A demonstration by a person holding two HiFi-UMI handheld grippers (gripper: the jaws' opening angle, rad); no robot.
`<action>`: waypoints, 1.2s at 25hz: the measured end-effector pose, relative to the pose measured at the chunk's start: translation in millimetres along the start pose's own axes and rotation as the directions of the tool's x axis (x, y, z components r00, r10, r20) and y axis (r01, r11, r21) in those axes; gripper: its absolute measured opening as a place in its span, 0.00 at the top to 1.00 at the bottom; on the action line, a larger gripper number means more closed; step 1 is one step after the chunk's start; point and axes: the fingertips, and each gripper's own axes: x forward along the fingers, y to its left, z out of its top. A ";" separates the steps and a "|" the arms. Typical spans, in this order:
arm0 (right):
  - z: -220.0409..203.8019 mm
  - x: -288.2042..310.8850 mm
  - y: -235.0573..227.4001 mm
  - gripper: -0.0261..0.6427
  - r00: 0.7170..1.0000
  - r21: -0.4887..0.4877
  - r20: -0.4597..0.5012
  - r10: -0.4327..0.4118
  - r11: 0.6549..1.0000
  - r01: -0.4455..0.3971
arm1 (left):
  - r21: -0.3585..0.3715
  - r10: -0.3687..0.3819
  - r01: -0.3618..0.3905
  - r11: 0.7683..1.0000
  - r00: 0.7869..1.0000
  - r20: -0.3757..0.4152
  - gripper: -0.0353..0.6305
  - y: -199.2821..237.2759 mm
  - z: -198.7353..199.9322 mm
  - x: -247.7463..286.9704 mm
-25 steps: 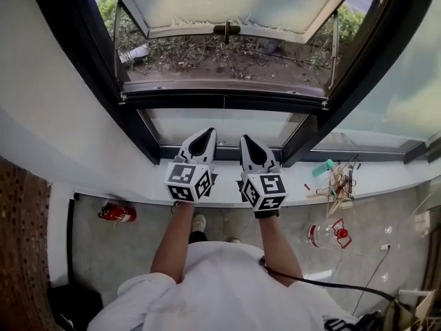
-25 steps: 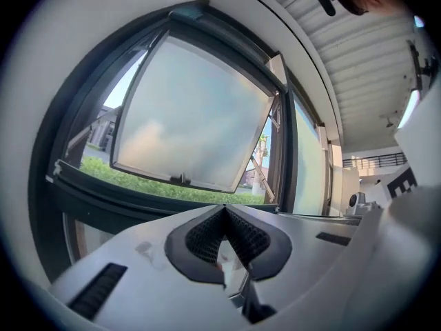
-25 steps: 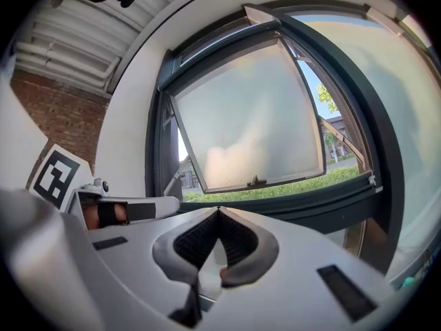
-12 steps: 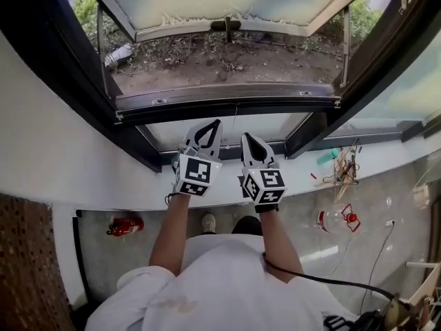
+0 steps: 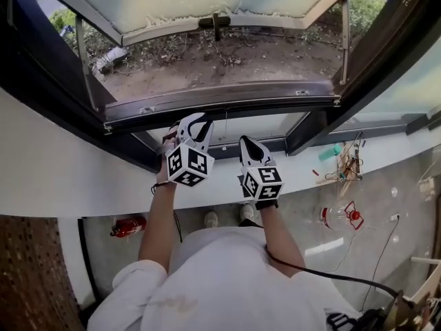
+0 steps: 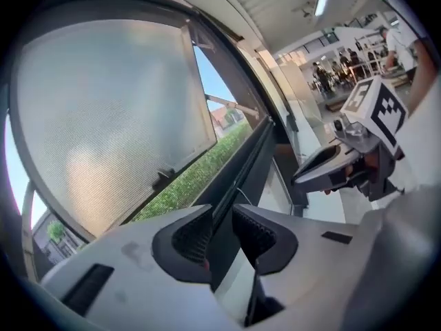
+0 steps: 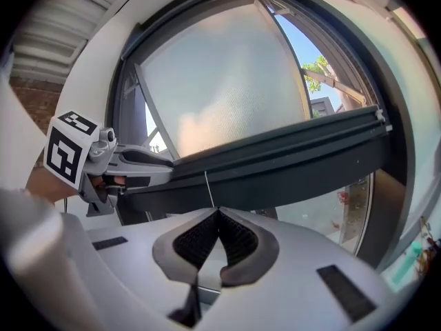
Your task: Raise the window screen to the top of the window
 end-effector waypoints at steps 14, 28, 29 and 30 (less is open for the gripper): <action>-125.4 48.3 -22.3 0.84 0.955 0.060 -0.264 0.137 0.990 -0.125 | 0.382 0.098 -0.026 0.924 0.981 -0.170 0.82 9.1 -19.7 20.5; -265.9 133.3 -51.4 0.75 0.853 0.014 -0.523 0.003 1.000 0.006 | 0.335 0.119 -0.077 0.939 0.987 -0.109 0.84 7.3 -19.6 19.5; -269.1 138.9 -53.4 0.75 0.851 0.014 -0.525 -0.007 1.000 0.017 | 0.331 0.118 -0.079 0.940 0.988 -0.101 0.84 7.4 -19.1 19.9; -270.7 144.9 -55.5 0.75 0.852 0.011 -0.523 -0.019 1.000 0.029 | 0.330 0.117 -0.078 0.941 0.988 -0.100 0.84 7.6 -18.7 20.6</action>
